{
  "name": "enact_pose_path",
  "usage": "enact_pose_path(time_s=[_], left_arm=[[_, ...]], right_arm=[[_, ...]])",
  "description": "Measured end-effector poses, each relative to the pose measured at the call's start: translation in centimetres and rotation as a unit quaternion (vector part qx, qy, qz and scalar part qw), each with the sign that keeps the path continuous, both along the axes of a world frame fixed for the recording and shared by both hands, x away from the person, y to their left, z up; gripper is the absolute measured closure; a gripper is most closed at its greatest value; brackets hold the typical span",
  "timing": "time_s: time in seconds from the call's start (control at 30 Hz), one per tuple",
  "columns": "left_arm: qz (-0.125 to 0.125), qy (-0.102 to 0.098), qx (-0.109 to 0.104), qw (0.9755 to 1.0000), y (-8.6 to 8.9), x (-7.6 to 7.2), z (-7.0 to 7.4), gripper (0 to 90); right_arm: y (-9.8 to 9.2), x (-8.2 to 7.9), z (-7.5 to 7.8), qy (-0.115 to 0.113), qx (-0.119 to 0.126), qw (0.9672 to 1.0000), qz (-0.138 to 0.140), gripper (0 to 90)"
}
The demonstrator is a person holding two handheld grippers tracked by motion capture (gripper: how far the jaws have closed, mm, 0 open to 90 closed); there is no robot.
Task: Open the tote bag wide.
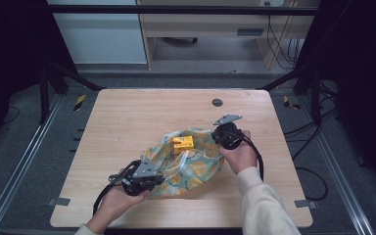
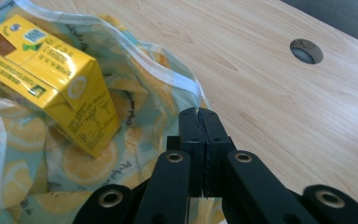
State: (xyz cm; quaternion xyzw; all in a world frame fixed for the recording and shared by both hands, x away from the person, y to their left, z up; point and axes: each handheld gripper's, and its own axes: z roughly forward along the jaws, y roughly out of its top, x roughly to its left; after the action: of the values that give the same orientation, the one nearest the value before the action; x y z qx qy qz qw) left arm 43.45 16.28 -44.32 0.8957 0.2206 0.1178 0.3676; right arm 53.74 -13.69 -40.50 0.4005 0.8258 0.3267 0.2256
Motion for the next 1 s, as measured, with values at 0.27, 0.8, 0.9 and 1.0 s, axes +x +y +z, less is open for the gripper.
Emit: enact_pose_path(time_s=[0.27, 0.8, 0.9, 1.0], left_arm=[[0.0, 0.004, 0.007, 1.0, 0.2, 0.0, -0.3, 88.8], [-0.002, 0.012, 0.021, 0.9997, 0.1, 0.0, -1.0, 89.1], [-0.006, 0.015, 0.027, 0.9995, 0.1, 0.0, -1.2, 89.1], [-0.009, 0.016, 0.033, 0.9993, 0.0, -0.1, -1.2, 89.1]], right_arm=[[-0.9, -0.3, -0.5, 0.006, 0.002, 1.0, -0.008, 90.0], [-1.9, -0.9, -2.2, 0.024, -0.002, 0.9997, -0.007, 90.0], [-2.0, -1.0, -2.5, 0.028, -0.002, 0.9996, -0.008, 90.0], [-2.1, -1.1, -2.9, 0.031, -0.003, 0.9995, -0.006, 89.6]])
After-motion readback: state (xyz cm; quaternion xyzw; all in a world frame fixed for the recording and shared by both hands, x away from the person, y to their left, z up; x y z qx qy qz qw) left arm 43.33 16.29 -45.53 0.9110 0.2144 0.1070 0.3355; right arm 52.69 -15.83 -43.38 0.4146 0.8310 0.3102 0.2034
